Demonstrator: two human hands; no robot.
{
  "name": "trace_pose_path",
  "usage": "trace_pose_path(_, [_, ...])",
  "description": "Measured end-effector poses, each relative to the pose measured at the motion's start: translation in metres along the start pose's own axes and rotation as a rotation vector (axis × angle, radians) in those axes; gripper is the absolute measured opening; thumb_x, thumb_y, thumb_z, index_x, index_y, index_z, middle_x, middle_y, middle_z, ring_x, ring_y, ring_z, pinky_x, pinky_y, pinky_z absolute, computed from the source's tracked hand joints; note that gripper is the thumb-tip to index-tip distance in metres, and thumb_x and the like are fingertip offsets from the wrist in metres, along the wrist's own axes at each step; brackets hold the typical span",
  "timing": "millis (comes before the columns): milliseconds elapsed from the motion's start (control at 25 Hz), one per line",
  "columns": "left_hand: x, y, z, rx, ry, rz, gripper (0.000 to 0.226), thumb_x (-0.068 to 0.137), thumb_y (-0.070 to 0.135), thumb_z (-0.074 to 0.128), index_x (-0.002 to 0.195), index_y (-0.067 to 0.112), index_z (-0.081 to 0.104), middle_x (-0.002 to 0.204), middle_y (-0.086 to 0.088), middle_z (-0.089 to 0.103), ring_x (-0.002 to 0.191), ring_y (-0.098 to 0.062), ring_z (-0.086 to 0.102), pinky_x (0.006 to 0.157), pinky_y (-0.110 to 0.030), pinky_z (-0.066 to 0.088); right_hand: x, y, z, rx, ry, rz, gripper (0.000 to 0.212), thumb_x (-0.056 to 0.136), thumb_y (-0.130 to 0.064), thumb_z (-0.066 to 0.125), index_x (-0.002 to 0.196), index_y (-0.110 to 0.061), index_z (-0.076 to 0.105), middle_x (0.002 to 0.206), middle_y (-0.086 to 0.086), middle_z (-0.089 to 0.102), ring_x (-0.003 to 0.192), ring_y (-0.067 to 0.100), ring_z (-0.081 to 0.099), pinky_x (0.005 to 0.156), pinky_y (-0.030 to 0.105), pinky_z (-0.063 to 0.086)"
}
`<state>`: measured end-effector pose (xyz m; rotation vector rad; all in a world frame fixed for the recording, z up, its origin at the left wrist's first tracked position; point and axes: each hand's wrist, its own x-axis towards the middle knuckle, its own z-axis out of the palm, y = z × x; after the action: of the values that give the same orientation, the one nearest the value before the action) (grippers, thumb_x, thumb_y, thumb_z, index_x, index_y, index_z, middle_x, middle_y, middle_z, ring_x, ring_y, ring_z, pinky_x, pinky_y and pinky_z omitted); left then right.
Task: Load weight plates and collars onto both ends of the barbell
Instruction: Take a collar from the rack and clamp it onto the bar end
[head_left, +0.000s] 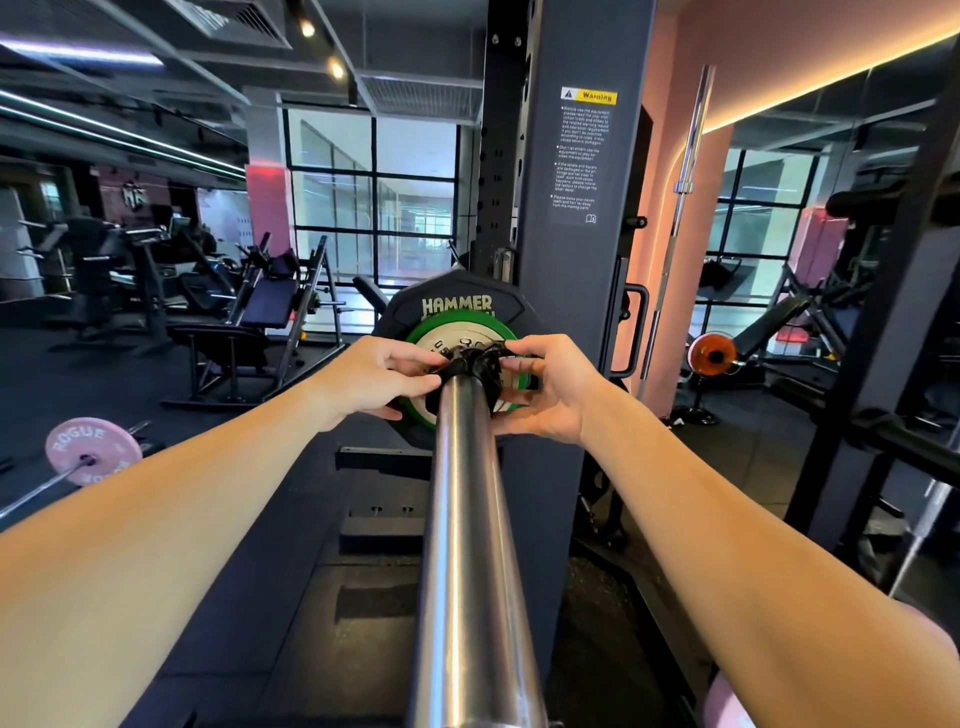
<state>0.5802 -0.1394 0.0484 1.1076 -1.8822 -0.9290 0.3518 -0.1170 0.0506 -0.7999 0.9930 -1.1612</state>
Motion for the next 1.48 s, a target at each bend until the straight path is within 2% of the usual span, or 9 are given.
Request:
trace_pose_path(280, [-0.001, 0.001, 0.003, 0.006, 0.032, 0.004, 0.025, 0.09, 0.021, 0.076, 0.103, 0.042, 0.074, 0.085, 0.019, 0.076, 0.08, 0.0, 0.072, 0.085, -0.042, 0.062, 0.001, 0.005, -0.002, 0.135, 0.041, -0.051, 0.029, 0.084, -0.005, 0.059, 0.113, -0.008, 0.056, 0.112, 0.021, 0.06, 0.102, 0.046, 0.063, 0.067, 0.066, 0.057])
trace_pose_path(560, [-0.01, 0.011, 0.011, 0.053, 0.118, -0.015, 0.027, 0.092, 0.024, 0.073, 0.115, 0.038, 0.073, 0.093, 0.022, 0.07, 0.096, -0.014, 0.066, 0.077, -0.033, 0.057, -0.005, 0.016, -0.001, 0.193, 0.088, -0.063, 0.026, 0.092, 0.002, 0.053, 0.115, -0.008, 0.062, 0.117, 0.019, 0.056, 0.106, 0.051, 0.061, 0.085, 0.071, 0.051])
trace_pose_path(720, [-0.013, 0.025, 0.017, 0.216, 0.157, -0.025, 0.032, 0.094, 0.021, 0.07, 0.126, 0.027, 0.07, 0.123, 0.004, 0.069, 0.084, -0.007, 0.046, 0.094, -0.038, 0.051, -0.017, 0.015, -0.004, -0.161, 0.17, -0.157, 0.021, 0.095, -0.016, 0.062, 0.112, -0.021, 0.073, 0.112, 0.01, 0.069, 0.099, 0.033, 0.069, 0.084, 0.055, 0.058])
trace_pose_path(760, [-0.014, 0.031, 0.017, 0.286, 0.153, -0.03, 0.032, 0.095, 0.02, 0.069, 0.127, 0.025, 0.07, 0.13, 0.0, 0.067, 0.118, -0.021, 0.024, 0.104, -0.039, 0.046, -0.022, 0.013, -0.002, -0.283, 0.214, -0.185, 0.021, 0.094, -0.02, 0.064, 0.112, -0.025, 0.074, 0.111, 0.005, 0.069, 0.098, 0.028, 0.068, 0.08, 0.048, 0.058])
trace_pose_path(800, [-0.016, 0.038, 0.017, 0.368, 0.131, -0.038, 0.033, 0.096, 0.02, 0.067, 0.128, 0.023, 0.068, 0.134, -0.003, 0.065, 0.115, -0.021, 0.066, 0.109, -0.037, 0.043, -0.027, 0.011, -0.001, -0.405, 0.255, -0.213, 0.021, 0.093, -0.024, 0.064, 0.11, -0.029, 0.076, 0.111, 0.002, 0.069, 0.097, 0.025, 0.067, 0.075, 0.041, 0.056])
trace_pose_path(1000, [-0.034, 0.07, 0.0, 0.643, 0.03, -0.08, 0.038, 0.098, 0.035, 0.062, 0.135, 0.03, 0.058, 0.113, -0.004, 0.064, 0.079, -0.015, 0.061, 0.079, -0.029, 0.047, -0.041, -0.006, 0.002, -0.888, 0.262, -0.46, 0.013, 0.088, -0.032, 0.068, 0.096, -0.033, 0.078, 0.1, -0.01, 0.069, 0.094, 0.013, 0.058, 0.068, 0.024, 0.044])
trace_pose_path(1120, [-0.057, 0.083, -0.037, 0.744, 0.074, -0.102, 0.037, 0.096, 0.036, 0.065, 0.131, 0.028, 0.061, 0.119, -0.003, 0.067, 0.087, -0.016, 0.061, 0.083, -0.028, 0.041, -0.051, -0.017, 0.018, -1.081, 0.202, -0.583, 0.016, 0.09, -0.035, 0.067, 0.1, -0.031, 0.078, 0.1, -0.012, 0.066, 0.1, 0.011, 0.056, 0.089, 0.026, 0.047])
trace_pose_path(1280, [-0.091, 0.088, -0.092, 0.804, 0.152, -0.126, 0.033, 0.093, 0.034, 0.07, 0.124, 0.025, 0.065, 0.11, -0.003, 0.069, 0.103, -0.025, 0.066, 0.088, -0.031, 0.048, -0.072, -0.032, 0.068, -1.259, 0.117, -0.645, 0.025, 0.091, -0.034, 0.065, 0.113, -0.027, 0.075, 0.116, -0.008, 0.068, 0.106, 0.012, 0.056, 0.086, 0.024, 0.042])
trace_pose_path(1480, [-0.137, 0.063, -0.158, 0.865, 0.16, -0.146, 0.026, 0.096, 0.028, 0.064, 0.121, 0.024, 0.067, 0.097, 0.009, 0.062, 0.094, -0.019, 0.061, 0.083, -0.023, 0.04, -0.098, -0.015, 0.169, -1.437, 0.004, -0.68, 0.029, 0.091, -0.037, 0.067, 0.116, -0.025, 0.074, 0.129, -0.002, 0.066, 0.108, 0.016, 0.057, 0.088, 0.027, 0.039])
